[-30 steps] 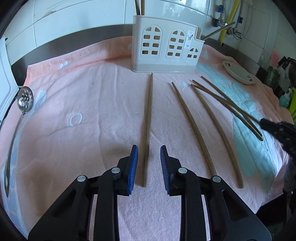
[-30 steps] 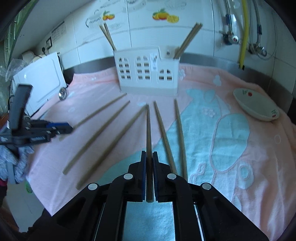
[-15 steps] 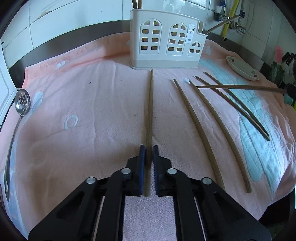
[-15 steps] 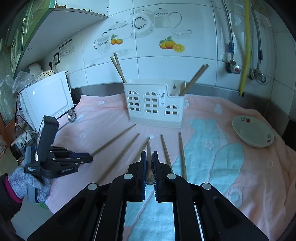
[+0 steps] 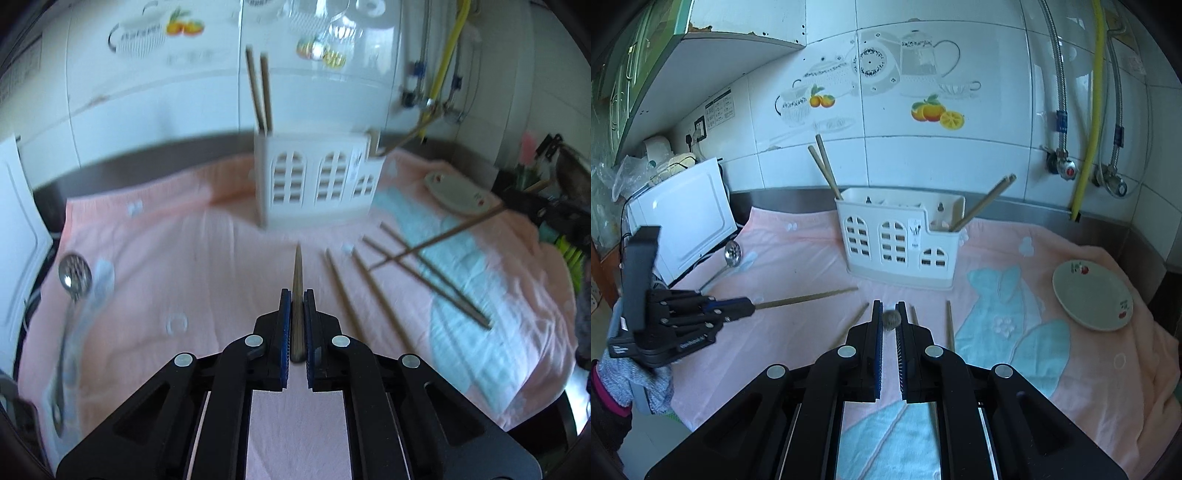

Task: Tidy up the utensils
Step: 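Lift the held chopsticks upright with both tools and carry them over the caddy, then lower the chopsticks into the caddy and open both tools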

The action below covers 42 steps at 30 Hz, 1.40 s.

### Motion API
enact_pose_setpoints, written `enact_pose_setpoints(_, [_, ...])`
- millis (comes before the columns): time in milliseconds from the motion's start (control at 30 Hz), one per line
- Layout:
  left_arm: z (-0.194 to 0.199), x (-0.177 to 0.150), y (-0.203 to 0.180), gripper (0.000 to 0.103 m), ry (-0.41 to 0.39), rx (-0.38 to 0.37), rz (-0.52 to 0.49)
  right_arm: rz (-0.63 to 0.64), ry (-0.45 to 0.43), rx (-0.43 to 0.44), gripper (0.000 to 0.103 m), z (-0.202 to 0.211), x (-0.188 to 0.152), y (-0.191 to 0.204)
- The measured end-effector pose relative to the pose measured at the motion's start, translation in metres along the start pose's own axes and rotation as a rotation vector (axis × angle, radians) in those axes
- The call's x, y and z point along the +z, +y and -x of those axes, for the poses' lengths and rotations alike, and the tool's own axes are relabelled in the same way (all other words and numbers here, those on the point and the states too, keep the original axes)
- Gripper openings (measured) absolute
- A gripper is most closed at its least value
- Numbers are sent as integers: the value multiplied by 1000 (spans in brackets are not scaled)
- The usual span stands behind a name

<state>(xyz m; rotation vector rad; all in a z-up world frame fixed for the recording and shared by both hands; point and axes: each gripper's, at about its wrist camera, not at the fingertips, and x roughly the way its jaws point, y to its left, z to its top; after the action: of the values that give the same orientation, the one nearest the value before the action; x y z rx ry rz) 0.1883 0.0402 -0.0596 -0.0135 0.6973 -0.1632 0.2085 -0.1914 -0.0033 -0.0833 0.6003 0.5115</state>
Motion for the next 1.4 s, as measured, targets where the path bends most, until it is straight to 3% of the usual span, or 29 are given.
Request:
enact_pose_setpoints(333, [13,47,-10,5,-38,-20,-61,27,17,-5,6,-6,39,0])
enact_pose_setpoints(633, [25,102,-21,5,-78,-51,-106,54,-47,-52,6,6,108,-13])
enact_pose_setpoints(767, [41,135,-25,5,-138,-75,-107,57,-81,-81,6,4,138,-18])
enact_pose_setpoints(1200, [51,233,-30,5,-296,9,-155,21,-116,-136,6,-30,194,-35])
enact_pose_setpoints(1400, [24,245,-17,5,-326,40,-108,2,-101,-127,6,-52,194,-40])
